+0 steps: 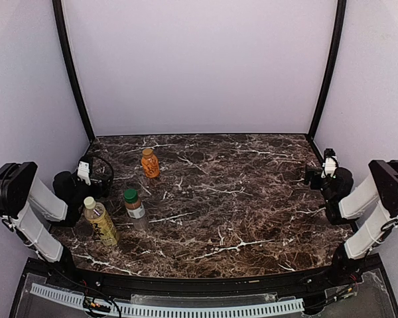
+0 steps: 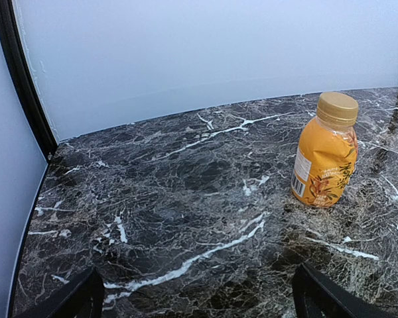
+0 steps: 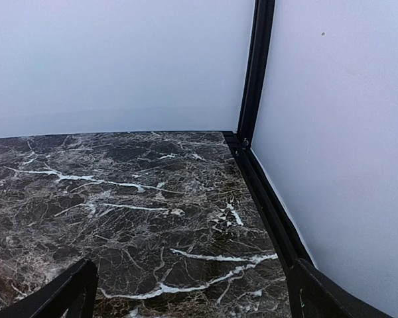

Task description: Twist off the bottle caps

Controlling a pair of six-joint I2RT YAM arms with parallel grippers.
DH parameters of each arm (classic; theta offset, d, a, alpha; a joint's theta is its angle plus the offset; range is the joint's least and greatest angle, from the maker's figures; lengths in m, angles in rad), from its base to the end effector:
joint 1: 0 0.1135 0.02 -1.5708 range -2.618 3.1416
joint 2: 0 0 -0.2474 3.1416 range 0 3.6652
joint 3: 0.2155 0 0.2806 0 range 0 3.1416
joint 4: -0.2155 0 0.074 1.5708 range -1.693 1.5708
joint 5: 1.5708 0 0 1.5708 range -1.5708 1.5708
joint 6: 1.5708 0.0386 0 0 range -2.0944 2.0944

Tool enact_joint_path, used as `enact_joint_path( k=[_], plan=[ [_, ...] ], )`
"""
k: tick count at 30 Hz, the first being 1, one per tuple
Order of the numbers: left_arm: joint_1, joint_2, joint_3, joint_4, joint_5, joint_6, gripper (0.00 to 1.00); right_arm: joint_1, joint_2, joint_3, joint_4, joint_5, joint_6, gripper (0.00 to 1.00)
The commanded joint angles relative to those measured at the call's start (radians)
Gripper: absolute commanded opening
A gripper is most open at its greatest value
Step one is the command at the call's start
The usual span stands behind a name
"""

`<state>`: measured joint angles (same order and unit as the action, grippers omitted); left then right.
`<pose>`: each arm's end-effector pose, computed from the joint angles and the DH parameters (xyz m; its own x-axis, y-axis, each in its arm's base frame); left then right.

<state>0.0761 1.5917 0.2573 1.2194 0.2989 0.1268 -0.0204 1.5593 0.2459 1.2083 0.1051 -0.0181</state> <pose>0.2580 0.0083 0.0957 -0.0858 0.1147 -0.9897 0.2317 0.9684 0.0921 0.2566 -0.0093 0.0993 -0.1071 -0.0158 -0.9941 0.1227 0.9920 -0.0290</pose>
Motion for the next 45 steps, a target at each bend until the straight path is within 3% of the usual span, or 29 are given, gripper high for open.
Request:
enact_joint_path(
  k=[1, 4, 6, 9, 13, 15, 16, 17, 21, 25, 27, 30, 33, 37, 39, 45],
  plan=[
    [0.004, -0.006, 0.005, 0.002, 0.013, 0.0, 1.0, -0.003, -0.073, 0.022, -0.045, 0.017, 0.001, 0.99],
    [0.004, -0.006, 0.005, 0.0, 0.013, -0.001, 1.0, -0.001, -0.217, 0.089, -0.275, -0.004, -0.001, 0.99],
    [0.003, -0.006, 0.005, 0.0, 0.014, -0.001, 1.0, -0.003, -0.313, 0.147, -0.484, -0.016, 0.09, 0.99],
    [0.003, -0.045, 0.023, -0.083, -0.105, -0.036, 1.0, -0.002, -0.409, 0.226, -0.687, -0.152, 0.157, 0.99],
    [-0.002, -0.048, 0.019, -0.049, -0.149, -0.054, 1.0, 0.005, -0.505, 0.306, -0.835, -0.352, 0.262, 0.99],
    [0.024, -0.124, 0.12, -0.266, -0.18, -0.098, 1.0, 0.014, -0.542, 0.319, -0.853, -0.417, 0.298, 0.99],
    [0.053, -0.192, 0.172, -0.473, -0.19, -0.117, 1.0, 0.053, -0.558, 0.33, -0.866, -0.428, 0.306, 0.99],
    [0.067, -0.219, 0.267, -0.546, -0.194, -0.109, 1.0, 0.077, -0.57, 0.341, -0.882, -0.426, 0.307, 0.99],
    [0.099, -0.333, 0.427, -0.76, -0.134, 0.089, 1.0, 0.166, -0.596, 0.403, -0.946, -0.402, 0.312, 0.99],
    [0.1, -0.391, 0.66, -1.212, -0.063, 0.184, 1.0, 0.251, -0.584, 0.494, -1.037, -0.401, 0.326, 0.99],
    [0.1, -0.421, 0.796, -1.483, 0.007, 0.254, 1.0, 0.308, -0.568, 0.543, -1.08, -0.413, 0.318, 0.99],
    [0.101, -0.478, 1.014, -1.954, 0.248, 0.401, 1.0, 0.409, -0.538, 0.619, -1.145, -0.44, 0.284, 0.99],
    [0.093, -0.551, 1.098, -2.313, 0.363, 0.63, 1.0, 0.546, -0.506, 0.679, -1.165, -0.441, 0.263, 0.99],
    [0.03, -0.604, 1.129, -2.611, 0.318, 0.837, 1.0, 0.735, -0.417, 0.733, -1.105, -0.409, 0.245, 0.98],
    [-0.004, -0.603, 1.146, -2.716, 0.294, 0.867, 1.0, 0.831, -0.34, 0.793, -1.095, -0.361, 0.207, 0.99],
    [-0.062, -0.62, 1.112, -2.812, 0.277, 0.881, 1.0, 1.0, -0.118, 0.983, -1.076, -0.333, 0.129, 0.99]
  ],
)
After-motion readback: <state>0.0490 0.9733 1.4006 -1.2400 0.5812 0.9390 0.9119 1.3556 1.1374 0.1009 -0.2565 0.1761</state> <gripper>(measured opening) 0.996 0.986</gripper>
